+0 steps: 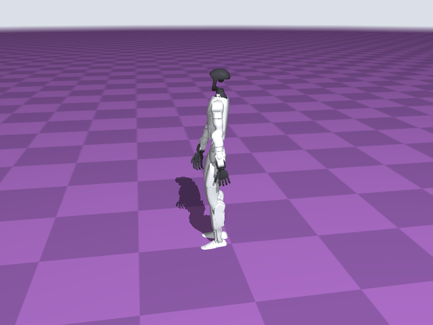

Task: In place motions

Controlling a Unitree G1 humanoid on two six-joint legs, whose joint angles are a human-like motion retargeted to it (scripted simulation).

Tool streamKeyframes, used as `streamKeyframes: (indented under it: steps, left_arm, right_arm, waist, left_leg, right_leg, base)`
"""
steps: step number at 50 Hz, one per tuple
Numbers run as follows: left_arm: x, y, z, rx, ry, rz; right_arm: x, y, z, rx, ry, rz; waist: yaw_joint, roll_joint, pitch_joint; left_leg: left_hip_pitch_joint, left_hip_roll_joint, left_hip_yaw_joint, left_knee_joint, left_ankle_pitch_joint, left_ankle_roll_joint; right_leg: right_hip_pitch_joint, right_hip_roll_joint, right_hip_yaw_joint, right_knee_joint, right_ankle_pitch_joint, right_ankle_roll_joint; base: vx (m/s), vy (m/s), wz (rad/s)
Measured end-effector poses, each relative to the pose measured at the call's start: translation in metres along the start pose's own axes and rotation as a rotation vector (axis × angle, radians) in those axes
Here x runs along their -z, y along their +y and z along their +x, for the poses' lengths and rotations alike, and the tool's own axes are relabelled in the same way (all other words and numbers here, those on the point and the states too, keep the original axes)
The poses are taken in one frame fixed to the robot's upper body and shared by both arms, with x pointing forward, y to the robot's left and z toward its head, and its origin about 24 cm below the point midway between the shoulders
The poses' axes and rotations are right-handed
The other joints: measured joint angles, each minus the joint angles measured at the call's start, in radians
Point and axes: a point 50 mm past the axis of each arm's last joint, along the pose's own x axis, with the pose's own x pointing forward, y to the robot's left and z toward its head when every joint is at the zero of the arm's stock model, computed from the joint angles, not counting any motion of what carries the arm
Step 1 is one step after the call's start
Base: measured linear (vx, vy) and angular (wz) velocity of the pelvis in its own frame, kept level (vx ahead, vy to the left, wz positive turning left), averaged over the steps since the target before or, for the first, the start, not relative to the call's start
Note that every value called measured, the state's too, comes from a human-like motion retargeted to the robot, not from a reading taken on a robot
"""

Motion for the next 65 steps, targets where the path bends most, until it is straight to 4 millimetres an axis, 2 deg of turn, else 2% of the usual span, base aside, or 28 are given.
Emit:
streamKeyframes:
  steps: [4, 6, 8, 10, 12, 16, 17, 20, 24, 25, 26, 27, 28, 30, 33, 35, 38, 40, 43, 46, 48, 51, 54, 58, 61, 65]
  left_arm:
    - [0.071, 0.012, -0.002, 0.004, 0.216, -0.108]
    - [0.100, 0.017, -0.006, 0.013, 0.300, -0.150]
    - [0.122, 0.022, -0.011, 0.025, 0.361, -0.182]
    - [0.138, 0.024, -0.015, 0.040, 0.400, -0.206]
    - [0.144, 0.026, -0.017, 0.051, 0.414, -0.220]
    - [0.135, 0.027, -0.015, 0.052, 0.399, -0.215]
    - [0.129, 0.027, -0.014, 0.049, 0.387, -0.206]
    - [0.098, 0.024, -0.008, 0.038, 0.326, -0.156]
    - [0.038, 0.012, -0.003, 0.049, 0.195, -0.072]
    - [0.023, 0.009, -0.003, 0.060, 0.162, -0.053]
    - [0.001, 0.005, -0.004, 0.078, 0.111, -0.037]
    - [-0.019, 0.002, -0.006, 0.091, 0.065, -0.011]
    - [-0.036, -0.001, -0.008, 0.094, 0.030, 0.032]
    - [-0.075, -0.007, -0.016, 0.108, -0.082, 0.113]
    - [-0.128, -0.020, -0.033, 0.140, -0.276, 0.137]
    - [-0.158, -0.031, -0.047, 0.157, -0.384, 0.137]
    - [-0.194, -0.045, -0.068, 0.180, -0.524, 0.115]
    - [-0.212, -0.052, -0.081, 0.192, -0.595, 0.105]
    - [-0.225, -0.057, -0.091, 0.201, -0.652, 0.118]
    - [-0.226, -0.056, -0.092, 0.183, -0.662, 0.156]
    - [-0.219, -0.052, -0.086, 0.158, -0.637, 0.186]
    - [-0.193, -0.046, -0.067, 0.131, -0.536, 0.223]
    - [-0.153, -0.034, -0.044, 0.106, -0.392, 0.222]
    - [-0.082, -0.014, -0.016, 0.034, -0.171, 0.141]
    - [-0.011, -0.002, -0.003, -0.005, 0.027, 0.013]
    - [0.076, 0.009, -0.003, 0.009, 0.257, -0.176]
  right_arm:
    - [-0.061, -0.007, -0.009, 0.025, -0.237, -0.068]
    - [-0.079, -0.009, -0.014, 0.029, -0.313, -0.091]
    - [-0.089, -0.010, -0.018, 0.034, -0.357, -0.113]
    - [-0.092, -0.011, -0.019, 0.039, -0.373, -0.136]
    - [-0.083, -0.010, -0.017, 0.038, -0.351, -0.151]
    - [-0.041, -0.007, -0.007, 0.026, -0.219, -0.135]
    - [-0.026, -0.006, -0.005, 0.022, -0.168, -0.119]
    - [0.038, 0.002, 0.000, -0.003, 0.057, -0.039]
    - [0.122, 0.019, -0.013, -0.049, 0.369, 0.105]
    - [0.138, 0.022, -0.018, -0.058, 0.434, 0.138]
    - [0.159, 0.027, -0.025, -0.070, 0.516, 0.170]
    - [0.178, 0.031, -0.034, -0.080, 0.589, 0.204]
    - [0.195, 0.037, -0.042, -0.085, 0.646, 0.241]
    - [0.224, 0.045, -0.057, -0.080, 0.735, 0.296]
    - [0.255, 0.055, -0.076, -0.055, 0.831, 0.353]
    - [0.269, 0.063, -0.087, -0.038, 0.878, 0.404]
    - [0.281, 0.071, -0.097, -0.028, 0.926, 0.470]
    - [0.283, 0.073, -0.099, -0.027, 0.943, 0.497]
    - [0.274, 0.072, -0.092, -0.029, 0.928, 0.492]
    - [0.254, 0.066, -0.077, -0.041, 0.868, 0.434]
    - [0.236, 0.060, -0.065, -0.061, 0.810, 0.369]
    - [0.200, 0.045, -0.045, -0.054, 0.701, 0.236]
    - [0.148, 0.022, -0.023, 0.023, 0.530, 0.078]
    - [0.064, -0.002, -0.004, 0.086, 0.242, -0.080]
    - [-0.005, -0.011, -0.002, 0.077, 0.002, -0.111]
    - [-0.071, -0.012, -0.012, 0.038, -0.242, -0.083]
  waist:
    - [-0.002, 0.000, 0.007]
    - [-0.001, -0.001, 0.010]
    - [-0.003, -0.001, 0.012]
    - [-0.007, 0.000, 0.014]
    - [-0.014, 0.000, 0.014]
    - [-0.021, -0.005, 0.013]
    - [-0.022, -0.007, 0.012]
    - [-0.026, -0.014, 0.008]
    - [-0.016, -0.023, 0.006]
    - [0.010, -0.026, 0.008]
    - [0.147, -0.024, 0.017]
    - [0.226, -0.024, 0.022]
    - [0.187, -0.026, 0.023]
    - [-0.098, -0.030, -0.001]
    - [-0.042, -0.027, 0.008]
    - [-0.053, -0.031, 0.010]
    - [-0.047, -0.034, 0.014]
    - [-0.044, -0.033, 0.016]
    - [-0.040, -0.026, 0.016]
    - [-0.035, -0.019, 0.016]
    - [-0.028, -0.015, 0.017]
    - [-0.011, -0.010, 0.017]
    - [0.000, -0.007, 0.018]
    - [-0.002, -0.005, 0.017]
    - [-0.004, -0.004, 0.026]
    - [-0.009, -0.005, 0.038]
  left_leg:
    - [0.003, 0.000, 0.000, 0.000, -0.003, -0.004]
    - [0.004, 0.001, 0.005, -0.001, -0.004, -0.005]
    - [0.005, 0.003, 0.010, -0.003, -0.004, -0.006]
    - [0.005, 0.006, 0.015, -0.005, -0.004, -0.007]
    - [0.004, 0.009, 0.018, -0.006, -0.005, -0.008]
    - [0.003, 0.011, 0.020, -0.006, -0.005, -0.008]
    - [0.003, 0.011, 0.021, -0.006, -0.005, -0.008]
    - [0.002, 0.010, 0.022, -0.007, -0.005, -0.006]
    - [0.002, 0.011, 0.044, -0.010, -0.004, -0.001]
    - [0.004, 0.010, 0.072, -0.014, -0.003, 0.005]
    - [0.035, -0.007, 0.218, -0.059, -0.007, 0.037]
    - [0.051, -0.017, 0.301, -0.083, -0.008, 0.057]
    - [0.040, -0.009, 0.259, -0.067, -0.003, 0.052]
    - [-0.012, 0.022, -0.020, 0.005, -0.010, -0.022]
    - [-0.005, 0.011, 0.059, -0.014, -0.001, 0.014]
    - [-0.002, 0.015, 0.052, -0.012, -0.002, 0.007]
    - [0.001, 0.013, 0.062, -0.012, -0.002, 0.009]
    - [0.003, 0.013, 0.068, -0.012, -0.002, 0.009]
    - [0.002, 0.014, 0.071, -0.012, -0.001, 0.010]
    - [0.001, 0.014, 0.071, -0.011, 0.001, 0.010]
    - [0.001, 0.013, 0.069, -0.010, 0.002, 0.010]
    - [0.004, 0.008, 0.064, -0.009, 0.003, 0.011]
    - [0.004, 0.005, 0.058, -0.008, 0.004, 0.010]
    - [-0.002, 0.003, 0.047, -0.003, 0.004, 0.006]
    - [0.003, 0.004, 0.049, -0.005, 0.004, 0.003]
    - [0.013, 0.007, 0.056, -0.009, 0.002, -0.002]
  right_leg:
    - [-0.003, -0.001, 0.008, 0.002, 0.000, 0.003]
    - [-0.006, -0.001, 0.013, 0.003, 0.001, 0.003]
    - [-0.008, 0.001, 0.017, 0.003, 0.002, 0.003]
    - [-0.011, 0.003, 0.021, 0.003, 0.003, 0.004]
    - [-0.013, 0.005, 0.023, 0.003, 0.004, 0.004]
    - [-0.015, 0.007, 0.025, 0.003, 0.005, 0.004]
    - [-0.015, 0.006, 0.026, 0.002, 0.005, 0.004]
    - [-0.016, 0.006, 0.026, 0.001, 0.007, 0.004]
    - [-0.019, 0.011, 0.045, 0.001, 0.011, 0.003]
    - [-0.021, 0.017, 0.071, 0.003, 0.014, 0.001]
    - [-0.033, 0.063, 0.212, 0.014, 0.034, -0.008]
    - [-0.039, 0.089, 0.292, 0.019, 0.046, -0.014]
    - [-0.031, 0.076, 0.254, 0.013, 0.042, -0.011]
    - [-0.018, -0.008, -0.017, -0.005, 0.007, 0.010]
    - [-0.020, 0.021, 0.052, -0.003, 0.018, 0.001]
    - [-0.018, 0.016, 0.043, -0.004, 0.019, 0.001]
    - [-0.018, 0.016, 0.052, -0.004, 0.025, 0.000]
    - [-0.018, 0.017, 0.058, -0.005, 0.028, -0.001]
    - [-0.022, 0.018, 0.063, -0.004, 0.032, -0.001]
    - [-0.024, 0.017, 0.063, -0.003, 0.033, 0.000]
    - [-0.023, 0.015, 0.060, -0.001, 0.033, 0.001]
    - [-0.021, 0.010, 0.054, 0.002, 0.033, 0.002]
    - [-0.021, 0.004, 0.046, 0.004, 0.032, 0.002]
    - [-0.028, -0.001, 0.042, 0.010, 0.028, 0.001]
    - [-0.030, 0.000, 0.047, 0.013, 0.028, 0.000]
    - [-0.032, 0.003, 0.061, 0.017, 0.028, 0.001]
  base:
    - [0.00, 0.00, 0.00]
    - [0.00, 0.00, 0.00]
    - [0.00, 0.00, 0.00]
    - [0.00, 0.00, 0.00]
    - [0.00, 0.00, 0.00]
    - [0.00, 0.00, 0.00]
    - [0.00, 0.00, 0.00]
    - [0.00, 0.00, 0.00]
    - [0.00, -0.02, -0.31]
    - [0.01, -0.05, -3.34]
    - [0.01, -0.06, -4.47]
    - [0.00, -0.06, -3.34]
    - [-0.01, -0.04, 1.19]
    - [-0.04, -0.03, 4.72]
    - [-0.04, -0.03, -0.17]
    - [-0.03, -0.01, -0.10]
    - [-0.04, 0.01, -0.12]
    - [-0.06, 0.03, -0.14]
    - [0.00, 0.00, 0.00]
    - [-0.02, 0.04, 0.00]
    - [-0.04, 0.06, 0.08]
    - [-0.03, 0.06, 0.12]
    - [-0.05, 0.05, 0.18]
    - [-0.03, 0.01, 0.18]
    - [0.00, 0.00, 0.00]
    - [0.00, 0.00, 0.00]
